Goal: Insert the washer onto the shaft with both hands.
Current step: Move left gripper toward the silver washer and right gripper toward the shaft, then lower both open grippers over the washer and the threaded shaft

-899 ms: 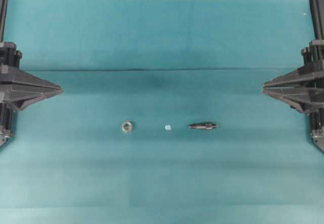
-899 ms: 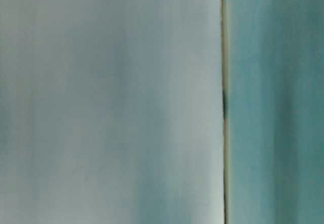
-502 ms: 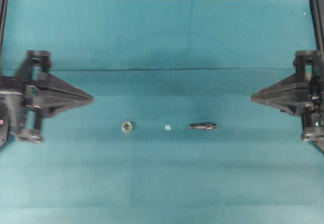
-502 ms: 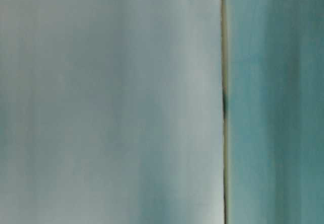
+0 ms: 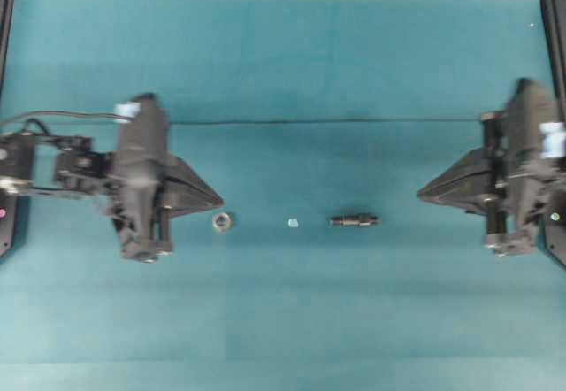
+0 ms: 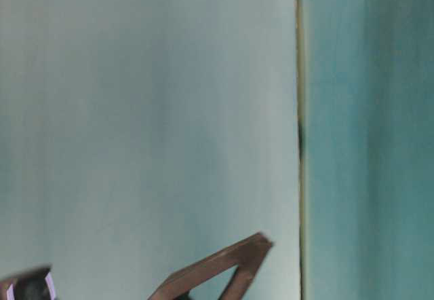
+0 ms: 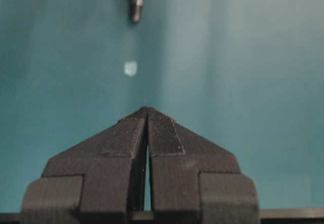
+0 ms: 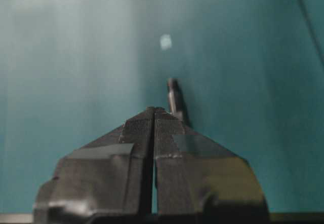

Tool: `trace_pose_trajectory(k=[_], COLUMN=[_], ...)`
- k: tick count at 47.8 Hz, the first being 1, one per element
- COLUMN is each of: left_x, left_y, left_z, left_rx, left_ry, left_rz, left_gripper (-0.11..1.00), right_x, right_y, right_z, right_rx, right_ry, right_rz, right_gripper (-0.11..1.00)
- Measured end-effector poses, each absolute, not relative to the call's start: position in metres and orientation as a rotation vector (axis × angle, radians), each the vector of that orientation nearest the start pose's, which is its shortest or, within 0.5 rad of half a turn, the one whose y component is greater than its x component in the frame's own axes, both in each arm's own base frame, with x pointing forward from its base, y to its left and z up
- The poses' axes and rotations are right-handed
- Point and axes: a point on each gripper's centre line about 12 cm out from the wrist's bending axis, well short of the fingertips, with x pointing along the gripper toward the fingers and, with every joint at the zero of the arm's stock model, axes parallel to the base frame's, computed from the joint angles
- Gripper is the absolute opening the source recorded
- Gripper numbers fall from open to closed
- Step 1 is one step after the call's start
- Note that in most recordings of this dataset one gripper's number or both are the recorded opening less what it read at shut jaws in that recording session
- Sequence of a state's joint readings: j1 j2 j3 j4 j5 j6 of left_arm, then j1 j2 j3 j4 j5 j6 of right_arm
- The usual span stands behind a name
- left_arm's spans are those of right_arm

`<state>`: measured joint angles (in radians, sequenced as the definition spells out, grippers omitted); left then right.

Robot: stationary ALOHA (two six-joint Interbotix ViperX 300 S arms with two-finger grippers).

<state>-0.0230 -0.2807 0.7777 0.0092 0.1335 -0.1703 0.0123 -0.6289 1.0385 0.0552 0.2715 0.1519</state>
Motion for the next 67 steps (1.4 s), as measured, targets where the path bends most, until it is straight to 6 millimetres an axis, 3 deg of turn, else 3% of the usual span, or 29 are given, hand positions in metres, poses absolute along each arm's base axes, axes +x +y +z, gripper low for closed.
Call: trace_pose_trajectory(k=[25, 40, 54, 67], left_x=[0.348, 0.361, 0.364, 0.368], left_y=[-0.011, -0.017, -0.016, -0.018], left_z=[0.186, 0.167, 0.155, 0.156], left_rx=[-0.130, -0.082, -0.076, -0.100], left_ry=[0.858, 1.040, 1.079, 1.042], left_rz=[0.038, 0.024, 0.027, 0.034], left_gripper=[0.02, 0.02, 0.02, 0.03], right_x=[0.300, 0.316, 0.318, 0.319], right_y=[0.020, 0.022, 0.022, 0.022], right_z=[0.175, 0.167, 0.157, 0.153], right_rx=[0.091, 0.083, 0.076, 0.075], right_ry=[1.017, 1.077, 1.109, 1.117], right_rz=[-0.007, -0.008, -0.009, -0.009], right_gripper=[-0.10, -0.10, -0.10, -0.07])
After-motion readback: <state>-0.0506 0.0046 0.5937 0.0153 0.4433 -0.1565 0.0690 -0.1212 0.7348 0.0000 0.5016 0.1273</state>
